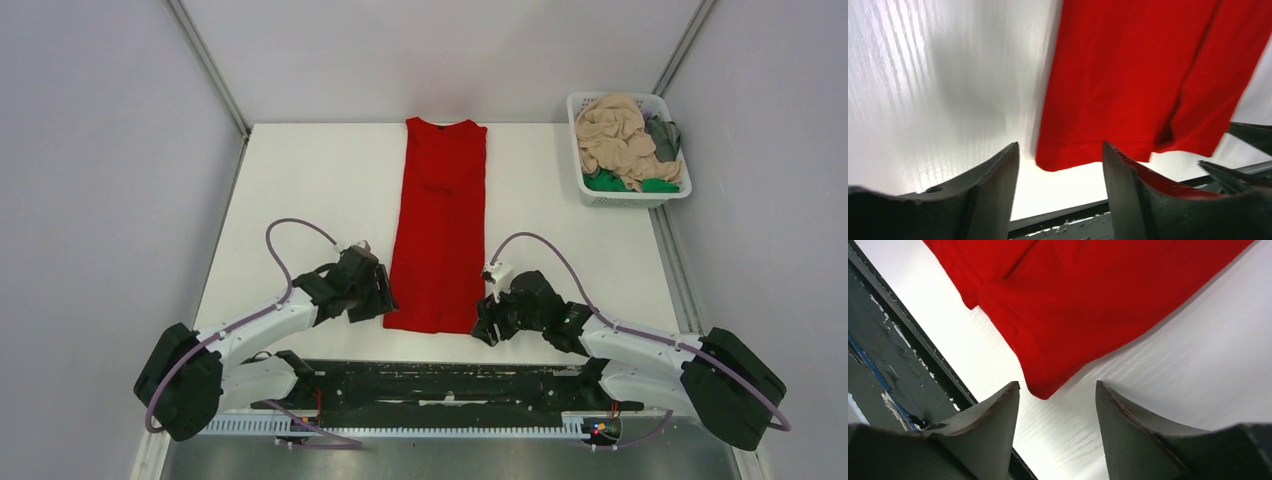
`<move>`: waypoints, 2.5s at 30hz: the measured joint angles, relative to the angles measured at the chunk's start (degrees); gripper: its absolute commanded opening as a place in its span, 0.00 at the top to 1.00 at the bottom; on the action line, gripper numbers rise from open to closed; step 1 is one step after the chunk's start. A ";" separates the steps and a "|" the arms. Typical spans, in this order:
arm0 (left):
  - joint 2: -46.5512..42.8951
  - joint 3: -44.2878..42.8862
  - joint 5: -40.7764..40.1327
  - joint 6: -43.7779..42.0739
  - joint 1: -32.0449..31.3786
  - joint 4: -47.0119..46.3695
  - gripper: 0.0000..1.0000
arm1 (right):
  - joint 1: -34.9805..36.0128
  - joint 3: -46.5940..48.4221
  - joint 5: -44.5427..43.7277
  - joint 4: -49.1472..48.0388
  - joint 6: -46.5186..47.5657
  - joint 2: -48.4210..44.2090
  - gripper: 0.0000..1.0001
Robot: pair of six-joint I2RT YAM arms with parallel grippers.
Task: Fold and stack the t-shirts
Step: Grab the bottom of the folded rectangular tshirt with both arms, then fold the folded rectangular tshirt in 1/3 of the way
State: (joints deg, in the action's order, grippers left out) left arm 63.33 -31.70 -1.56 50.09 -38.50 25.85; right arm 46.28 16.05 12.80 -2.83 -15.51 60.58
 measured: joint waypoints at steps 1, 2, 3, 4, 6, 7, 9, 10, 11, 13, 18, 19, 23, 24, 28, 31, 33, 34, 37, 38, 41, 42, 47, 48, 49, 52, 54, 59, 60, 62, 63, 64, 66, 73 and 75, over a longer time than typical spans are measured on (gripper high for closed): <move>0.74 0.26 0.26 0.02 0.00 0.15 0.37 | 0.00 -0.13 0.02 -0.39 -0.17 0.11 0.43; 1.49 0.57 0.63 0.02 0.00 0.44 0.39 | 0.00 -0.26 0.04 -0.94 -0.46 0.28 0.45; 2.08 0.94 0.96 0.02 0.00 0.55 0.40 | -0.02 -0.46 0.09 -1.46 -0.63 0.42 0.45; 2.49 1.25 1.42 0.04 0.00 0.68 0.41 | -0.02 -0.61 0.20 -1.90 -0.87 0.52 0.46; 2.91 1.75 1.90 0.04 0.00 0.68 0.43 | 0.00 -0.90 0.37 -2.80 -1.27 0.76 0.46; 3.02 1.97 2.12 0.02 0.00 0.68 0.45 | 0.00 -0.90 0.42 -3.04 -1.46 0.94 0.47; 3.17 2.10 2.14 0.02 0.00 0.70 0.46 | 0.00 -0.90 0.44 -3.54 -1.60 1.27 0.48; 3.30 2.10 2.14 0.02 0.00 0.63 0.49 | 0.00 -0.92 0.48 -3.65 -1.68 1.38 0.48; 3.54 2.10 2.14 0.04 0.00 0.52 0.52 | -0.02 -0.92 0.46 -3.69 -1.73 1.40 0.49; 3.98 2.10 2.25 0.04 0.00 0.09 0.58 | 0.00 -0.94 0.46 -3.74 -1.92 1.42 0.50; 5.75 2.16 3.28 0.48 0.00 -2.43 0.79 | 0.00 -1.20 0.55 -4.28 -2.45 1.70 0.64; 6.25 2.21 3.69 0.57 0.00 -2.99 0.89 | 0.00 -1.38 0.66 -4.42 -2.73 1.79 0.70; 7.26 2.56 5.38 0.96 0.00 -4.85 0.98 | 0.00 -2.23 1.03 -5.18 -3.15 1.90 0.96; 7.26 2.75 6.05 0.96 0.00 -5.31 0.98 | 0.00 -2.51 1.09 -5.42 -3.32 1.86 1.00; 6.45 3.96 7.85 1.57 -0.13 -6.36 0.98 | -0.02 -4.31 1.70 -6.67 -4.00 0.48 1.00; 3.19 6.73 9.57 3.15 -0.72 -6.75 0.98 | 0.02 -6.19 3.10 -7.52 -4.55 -1.60 1.00; 0.63 8.59 10.80 4.09 -1.29 -6.56 0.98 | 0.39 -7.23 4.22 -7.91 -5.09 -2.73 1.00; -0.52 9.33 11.32 4.42 -1.53 -6.36 0.98 | 0.72 -7.56 4.59 -7.93 -5.40 -3.23 1.00; -3.28 10.62 12.74 5.44 -2.10 -5.11 0.98 | 1.81 -8.59 5.53 -7.10 -5.81 -5.49 1.00; -4.02 10.75 13.25 5.70 -2.14 -4.79 0.98 | 2.01 -8.66 5.60 -6.36 -5.81 -6.40 1.00; -5.64 10.71 14.62 5.88 -2.14 -5.25 0.98 | 2.25 -8.44 5.05 -4.79 -5.46 -8.44 1.00; -5.70 10.54 14.88 5.86 -2.14 -5.33 0.98 | 2.25 -8.00 4.50 -4.31 -5.33 -8.59 1.00; -0.90 4.24 13.99 5.27 -2.14 -4.94 0.98 | 2.25 -3.26 -0.57 -3.54 -3.98 -6.08 1.00; 0.46 2.60 13.51 4.98 -2.14 -5.09 0.98 | 2.25 -2.21 -1.53 -3.67 -3.78 -5.31 1.00; 2.19 0.57 12.76 4.50 -2.12 -5.38 0.98 | 2.25 -1.09 -2.58 -3.85 -3.43 -4.48 1.00; 6.45 -4.17 10.99 3.04 -1.31 -7.30 0.98 | 1.60 2.54 -5.44 -4.15 -2.27 -1.92 1.00; 8.83 -6.84 10.38 2.10 0.17 -8.66 0.98 | 0.22 5.07 -6.91 -4.11 -1.51 0.09 1.00; 14.86 -13.20 9.09 -0.11 6.05 -10.32 0.98 | -5.46 10.69 -9.81 -6.12 -1.03 6.19 1.00; 16.39 -14.56 9.05 -0.63 7.41 -10.82 0.98 | -6.51 11.47 -9.99 -6.69 -1.01 7.52 1.00; 19.12 -16.90 9.09 -1.60 9.66 -11.52 0.98 | -8.83 13.38 -10.12 -7.45 -1.03 10.60 1.00; 20.59 -18.03 9.14 -1.95 10.75 -11.93 0.98 | -10.03 14.25 -10.12 -7.85 -1.05 12.07 1.00; 22.10 -19.17 9.20 -2.34 11.87 -12.48 0.98 | -11.04 14.95 -10.08 -8.11 -1.05 13.16 1.00; 25.00 -21.49 9.27 -3.08 13.84 -13.05 0.98 | -13.55 16.85 -9.84 -8.79 -1.01 15.87 1.00; 32.22 -28.96 9.75 -5.01 17.55 -14.21 0.98 | -17.99 25.24 -8.07 -10.51 -0.57 24.52 1.00; 34.32 -31.34 10.19 -5.70 18.05 -14.43 0.98 | -18.60 27.02 -7.43 -10.69 -0.31 26.29 1.00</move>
State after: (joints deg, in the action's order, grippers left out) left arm 97.65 -63.05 8.62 44.38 -20.45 11.42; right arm 27.68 43.07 5.37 -13.52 -15.81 86.87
